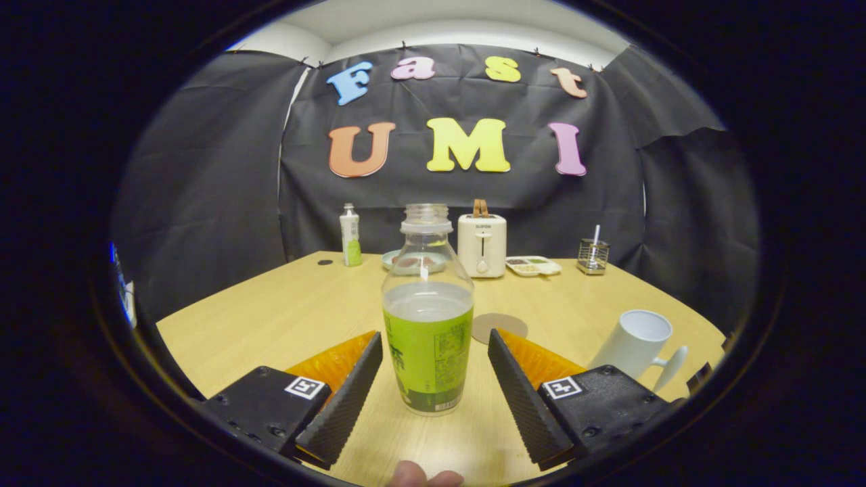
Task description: Take the bottle from table, then pour the juice into the cup, finally place the bottle on the coaster
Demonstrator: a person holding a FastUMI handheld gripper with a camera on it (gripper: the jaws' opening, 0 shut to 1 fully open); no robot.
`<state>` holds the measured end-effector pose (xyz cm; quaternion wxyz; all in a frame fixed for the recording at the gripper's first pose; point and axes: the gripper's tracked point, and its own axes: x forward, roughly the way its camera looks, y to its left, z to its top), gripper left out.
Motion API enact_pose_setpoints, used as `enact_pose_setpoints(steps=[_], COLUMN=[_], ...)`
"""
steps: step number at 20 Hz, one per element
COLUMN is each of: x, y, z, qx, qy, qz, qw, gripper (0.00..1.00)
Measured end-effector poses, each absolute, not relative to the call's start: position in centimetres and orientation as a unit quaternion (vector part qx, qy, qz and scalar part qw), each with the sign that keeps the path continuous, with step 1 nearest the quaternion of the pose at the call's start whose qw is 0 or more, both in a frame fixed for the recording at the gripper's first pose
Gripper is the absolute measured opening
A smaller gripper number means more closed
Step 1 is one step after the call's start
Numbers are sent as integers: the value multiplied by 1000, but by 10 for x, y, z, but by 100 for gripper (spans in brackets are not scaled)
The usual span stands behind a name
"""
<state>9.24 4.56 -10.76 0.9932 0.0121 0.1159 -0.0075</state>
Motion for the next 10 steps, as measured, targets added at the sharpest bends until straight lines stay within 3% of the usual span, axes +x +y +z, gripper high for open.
enact_pose_setpoints(steps=[5, 10], x=[101, 105], y=[47, 47], z=[-122, -125], qx=[-3, -1], qy=[145, 152], qz=[-16, -14], qw=[989, 988], gripper=[100, 90])
